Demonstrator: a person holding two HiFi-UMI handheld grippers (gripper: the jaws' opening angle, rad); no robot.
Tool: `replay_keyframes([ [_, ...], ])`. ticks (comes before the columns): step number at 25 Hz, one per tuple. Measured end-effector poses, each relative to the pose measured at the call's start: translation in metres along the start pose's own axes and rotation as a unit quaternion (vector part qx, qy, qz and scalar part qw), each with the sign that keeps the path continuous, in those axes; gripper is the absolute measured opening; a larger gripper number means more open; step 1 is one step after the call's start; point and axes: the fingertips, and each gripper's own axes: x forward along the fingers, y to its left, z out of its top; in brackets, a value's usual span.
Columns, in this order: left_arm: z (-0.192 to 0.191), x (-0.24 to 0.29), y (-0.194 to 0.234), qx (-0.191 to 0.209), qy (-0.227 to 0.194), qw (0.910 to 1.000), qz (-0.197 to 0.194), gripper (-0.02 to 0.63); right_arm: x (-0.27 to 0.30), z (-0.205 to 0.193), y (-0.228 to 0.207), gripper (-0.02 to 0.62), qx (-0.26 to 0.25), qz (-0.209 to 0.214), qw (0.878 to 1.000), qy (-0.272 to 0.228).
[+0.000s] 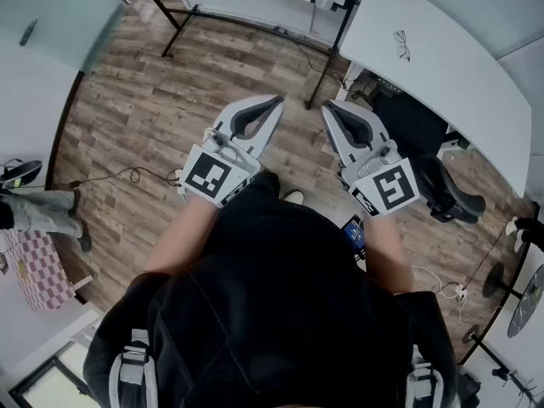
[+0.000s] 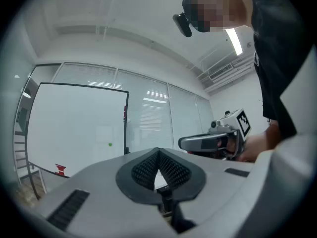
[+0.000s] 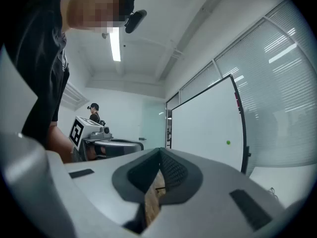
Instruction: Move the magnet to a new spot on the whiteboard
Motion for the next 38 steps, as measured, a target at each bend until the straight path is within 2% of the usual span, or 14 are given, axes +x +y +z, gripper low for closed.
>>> replay_keyframes([
  [9, 0.001, -0.006, 0.003, 0.002, 0.002, 0.9999, 0.011, 0.002, -0.003, -0.002, 0.001, 0.0, -0.002, -0.009, 1.0, 0.005],
  [14, 0.002, -0.011, 0.006, 0.003, 0.0, 0.9999, 0.016, 0.002, -0.002, 0.001, -0.002, 0.0, -0.001, -0.03, 1.0, -0.003],
  [23, 0.002, -0.015, 0.009, 0.0, -0.002, 0.9999, 0.017, 0.002, -0.003, -0.004, -0.006, 0.0, 0.022, -0.042, 0.999, -0.009],
  [32, -0.007, -0.02, 0.053, -0.016, 0.003, 0.9994, 0.032, 0.002, 0.034, -0.005, -0.01, 0.0, 0.03, -0.047, 0.998, -0.002],
  [38, -0.008, -0.019, 0.095, -0.017, -0.002, 0.9998, 0.012, 0.002, 0.078, -0.007, -0.013, 0.0, 0.032, -0.062, 0.998, 0.006],
])
